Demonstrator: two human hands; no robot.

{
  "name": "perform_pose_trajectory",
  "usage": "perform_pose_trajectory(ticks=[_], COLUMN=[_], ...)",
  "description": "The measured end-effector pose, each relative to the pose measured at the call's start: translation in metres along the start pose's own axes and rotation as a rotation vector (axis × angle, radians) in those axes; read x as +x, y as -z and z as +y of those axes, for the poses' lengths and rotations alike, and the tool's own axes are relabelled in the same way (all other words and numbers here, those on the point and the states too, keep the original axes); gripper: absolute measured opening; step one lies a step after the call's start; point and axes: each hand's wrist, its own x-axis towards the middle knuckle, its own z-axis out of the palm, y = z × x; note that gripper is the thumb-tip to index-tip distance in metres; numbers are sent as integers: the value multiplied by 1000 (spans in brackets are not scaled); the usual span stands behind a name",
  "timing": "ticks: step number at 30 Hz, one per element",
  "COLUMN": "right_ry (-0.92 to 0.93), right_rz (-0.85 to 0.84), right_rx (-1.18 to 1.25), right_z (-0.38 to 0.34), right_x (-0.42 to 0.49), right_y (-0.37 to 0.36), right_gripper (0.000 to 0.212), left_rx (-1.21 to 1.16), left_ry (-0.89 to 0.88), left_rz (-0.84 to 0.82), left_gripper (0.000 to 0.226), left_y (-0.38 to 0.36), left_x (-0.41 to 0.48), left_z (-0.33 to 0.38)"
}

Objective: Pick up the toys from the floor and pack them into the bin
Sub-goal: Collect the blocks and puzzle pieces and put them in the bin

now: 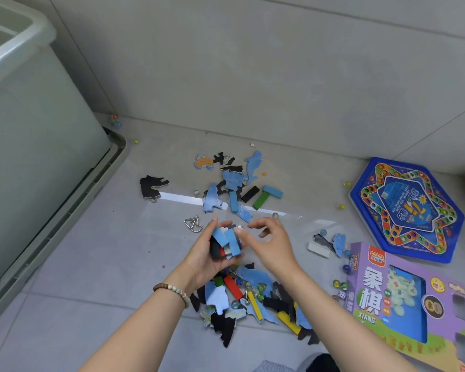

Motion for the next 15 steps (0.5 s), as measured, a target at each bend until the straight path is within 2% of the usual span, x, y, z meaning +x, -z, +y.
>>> perform_pose_trajectory(ticks=[3,7,9,15], right_ry=[-54,-75,-66,7], right_rz=[60,-114,-187,-235], right_rx=[48,-38,-89,-323], right_z=[20,48,56,58], right_x=[2,-16,-26,-27], right_y=[23,28,21,1], right_gripper=[23,23,27,37], left_rx=[22,32,76,186], left_ry=[15,11,-4,14], left_rz=[49,80,86,155], left_gripper=[27,32,27,22], left_y=[4,15,25,67], left_x=[-3,-10,-16,-38], left_z=[1,4,7,4])
